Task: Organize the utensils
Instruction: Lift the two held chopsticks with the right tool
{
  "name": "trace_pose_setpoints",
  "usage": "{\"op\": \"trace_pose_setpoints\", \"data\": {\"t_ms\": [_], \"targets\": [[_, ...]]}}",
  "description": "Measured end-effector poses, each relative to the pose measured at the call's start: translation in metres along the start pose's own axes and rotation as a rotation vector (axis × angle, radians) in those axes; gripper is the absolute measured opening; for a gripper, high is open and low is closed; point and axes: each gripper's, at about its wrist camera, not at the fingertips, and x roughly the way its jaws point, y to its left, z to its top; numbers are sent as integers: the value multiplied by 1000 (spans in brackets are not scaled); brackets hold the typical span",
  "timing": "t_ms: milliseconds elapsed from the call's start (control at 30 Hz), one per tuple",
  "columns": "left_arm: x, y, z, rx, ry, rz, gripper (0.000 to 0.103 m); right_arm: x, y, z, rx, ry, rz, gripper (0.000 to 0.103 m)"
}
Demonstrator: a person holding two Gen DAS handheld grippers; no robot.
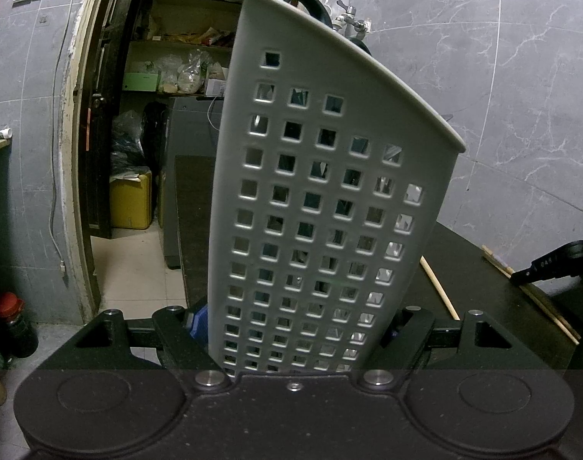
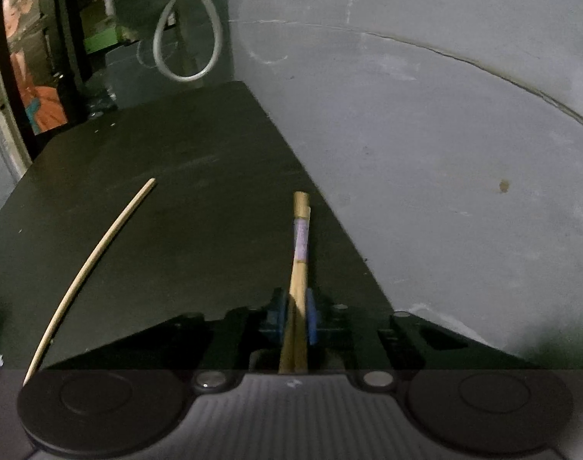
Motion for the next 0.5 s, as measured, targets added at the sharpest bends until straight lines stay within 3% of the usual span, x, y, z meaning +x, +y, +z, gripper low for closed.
{"op": "trace_pose_setpoints", "data": {"t_ms": [500], "targets": [[0, 0, 0, 0, 0, 0, 79, -3, 13, 8, -88, 68, 77, 13]]}}
